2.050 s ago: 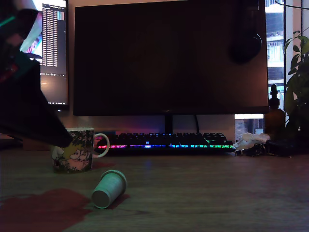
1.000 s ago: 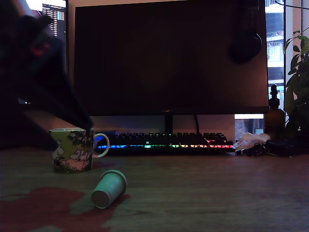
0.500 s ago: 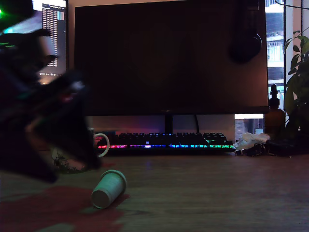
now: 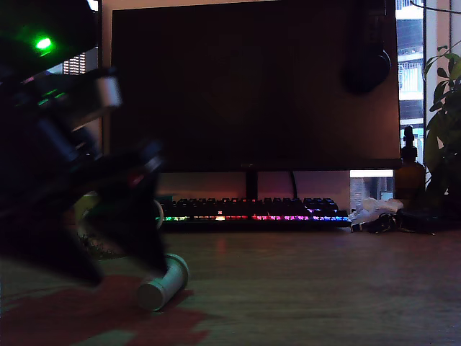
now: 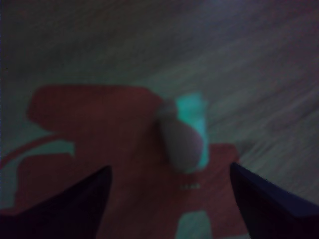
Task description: Pick up the coffee capsules on the table and drop them inside the coffee cup
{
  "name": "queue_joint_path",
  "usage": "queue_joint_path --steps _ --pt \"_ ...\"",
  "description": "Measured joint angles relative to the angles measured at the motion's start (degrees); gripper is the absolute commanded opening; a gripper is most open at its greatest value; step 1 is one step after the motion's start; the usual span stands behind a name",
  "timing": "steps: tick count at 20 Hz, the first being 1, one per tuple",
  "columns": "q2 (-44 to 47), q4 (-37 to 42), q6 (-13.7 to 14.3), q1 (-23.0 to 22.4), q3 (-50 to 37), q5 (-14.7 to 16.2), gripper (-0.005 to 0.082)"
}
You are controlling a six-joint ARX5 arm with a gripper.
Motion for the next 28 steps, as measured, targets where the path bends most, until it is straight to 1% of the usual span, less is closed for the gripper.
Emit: queue_joint_path --steps 3,6,9,11,14,18,25,26,28 --pt "2.8 -0.3 0.1 -0.6 2.8 -0.2 0.0673" --pt "5.5 -0.8 0.7 -1.5 3.0 -0.5 0.0672" --pt "7.7 -1.2 1.3 -1.9 4.6 -1.7 0.0672" --pt "8.1 -1.1 1.8 -2.4 5.7 -2.6 0.0672" --pt "9.3 -1.2 2.4 -2.6 6.5 -2.7 0.0672" --pt "10.2 -1.4 2.5 -3.0 6.5 -3.4 0.0672" --pt "10.2 -1.9 2.5 -3.3 6.5 -3.6 0.0671" --pt "10.2 -1.9 2.5 -3.3 6.5 -3.5 0.0657" --pt "10.2 -2.1 2.5 -3.3 6.5 -2.9 0.0551"
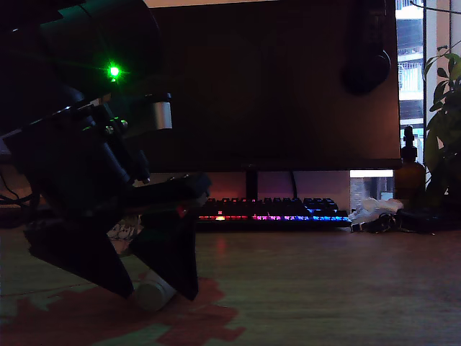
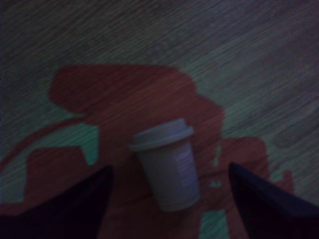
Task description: Pick up the coffee capsules on the table and drop them inside the coffee cup
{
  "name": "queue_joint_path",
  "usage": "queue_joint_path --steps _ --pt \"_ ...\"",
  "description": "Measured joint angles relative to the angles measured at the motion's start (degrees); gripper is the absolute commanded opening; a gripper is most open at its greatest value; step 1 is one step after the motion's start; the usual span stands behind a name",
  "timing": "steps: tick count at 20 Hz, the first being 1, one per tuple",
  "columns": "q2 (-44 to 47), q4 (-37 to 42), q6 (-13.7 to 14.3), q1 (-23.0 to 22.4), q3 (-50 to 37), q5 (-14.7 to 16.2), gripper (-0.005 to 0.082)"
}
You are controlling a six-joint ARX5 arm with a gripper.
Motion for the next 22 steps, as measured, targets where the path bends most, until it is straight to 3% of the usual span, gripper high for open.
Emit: queue_joint_path --steps 3,5,15,22 --pt "0.0 -0.4 0.0 0.0 0.1 0.4 0.0354" --pt "0.0 -0.5 0.0 0.0 0.1 0.9 0.0301" --pt "0.0 -0.5 0.0 0.0 2.0 1.5 0.0132" --pt "0.0 -0.3 1.6 0.0 2.0 1.5 0.0127"
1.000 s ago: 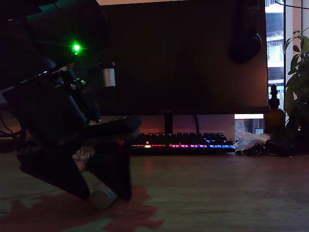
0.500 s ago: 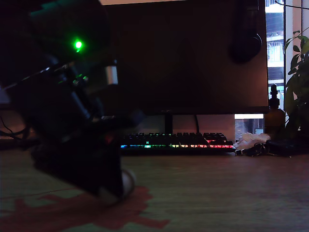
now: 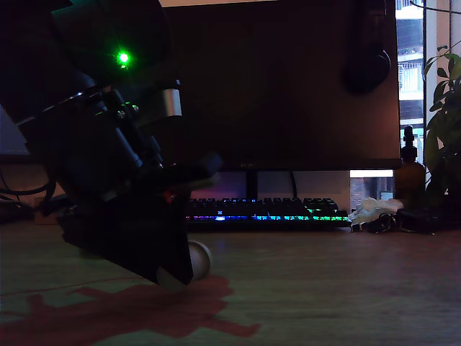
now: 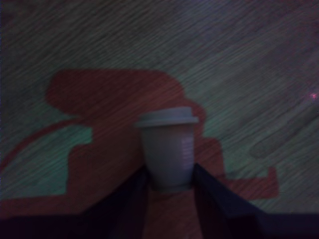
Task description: Pick up the coffee capsules on the table and drop them inside the coffee cup
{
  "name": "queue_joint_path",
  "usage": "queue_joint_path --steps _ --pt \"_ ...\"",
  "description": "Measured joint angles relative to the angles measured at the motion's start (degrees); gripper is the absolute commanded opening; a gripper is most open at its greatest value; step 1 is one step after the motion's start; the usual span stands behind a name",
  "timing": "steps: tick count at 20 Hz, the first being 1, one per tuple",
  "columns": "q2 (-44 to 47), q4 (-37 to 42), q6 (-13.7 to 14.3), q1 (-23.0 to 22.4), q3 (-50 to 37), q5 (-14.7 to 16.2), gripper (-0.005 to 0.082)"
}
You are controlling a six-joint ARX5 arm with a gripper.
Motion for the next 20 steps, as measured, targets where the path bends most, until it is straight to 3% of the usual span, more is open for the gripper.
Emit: queue_joint_path --steps 3,8,14,20 --pt "-0.9 -0.1 0.9 0.0 0.0 -0.1 0.0127" --pt "-7.8 -0.1 4.3 2.1 0.2 -3.6 0.0127" --pt "-14.3 0.6 9.5 9.2 0.5 -9.2 0.0127" --pt "-16.0 2.3 11.8 16.5 0.5 -9.6 0.0127"
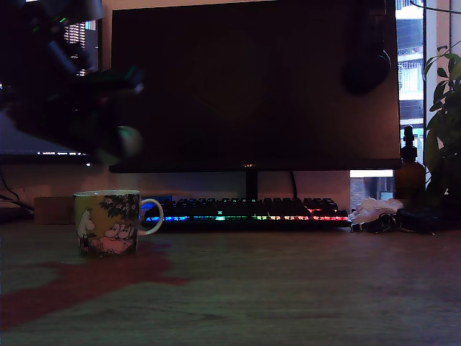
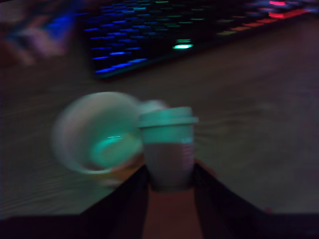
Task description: Pick up the coffee capsules on the table and drop them inside the coffee cup
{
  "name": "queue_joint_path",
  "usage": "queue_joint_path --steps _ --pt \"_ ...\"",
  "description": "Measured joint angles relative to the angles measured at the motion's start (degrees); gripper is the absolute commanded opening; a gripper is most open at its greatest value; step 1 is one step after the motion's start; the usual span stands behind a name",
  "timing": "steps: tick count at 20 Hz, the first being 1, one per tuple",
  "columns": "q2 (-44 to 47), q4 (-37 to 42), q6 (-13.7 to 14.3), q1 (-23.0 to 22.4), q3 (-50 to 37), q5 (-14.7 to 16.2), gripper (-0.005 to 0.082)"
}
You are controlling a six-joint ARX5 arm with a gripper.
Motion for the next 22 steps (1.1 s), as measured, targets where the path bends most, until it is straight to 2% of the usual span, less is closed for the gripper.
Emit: queue_joint_path --steps 7,11,13,22 --pt "0.0 4.4 1.7 7.0 0.0 1.1 0.0127" --pt "0.0 7.0 1.9 9.7 0.0 3.6 0.0127" --pt "0.5 7.9 2.4 10.5 0.0 5.1 0.0127" --pt "7.8 12.4 4.9 10.6 0.5 5.7 0.0127"
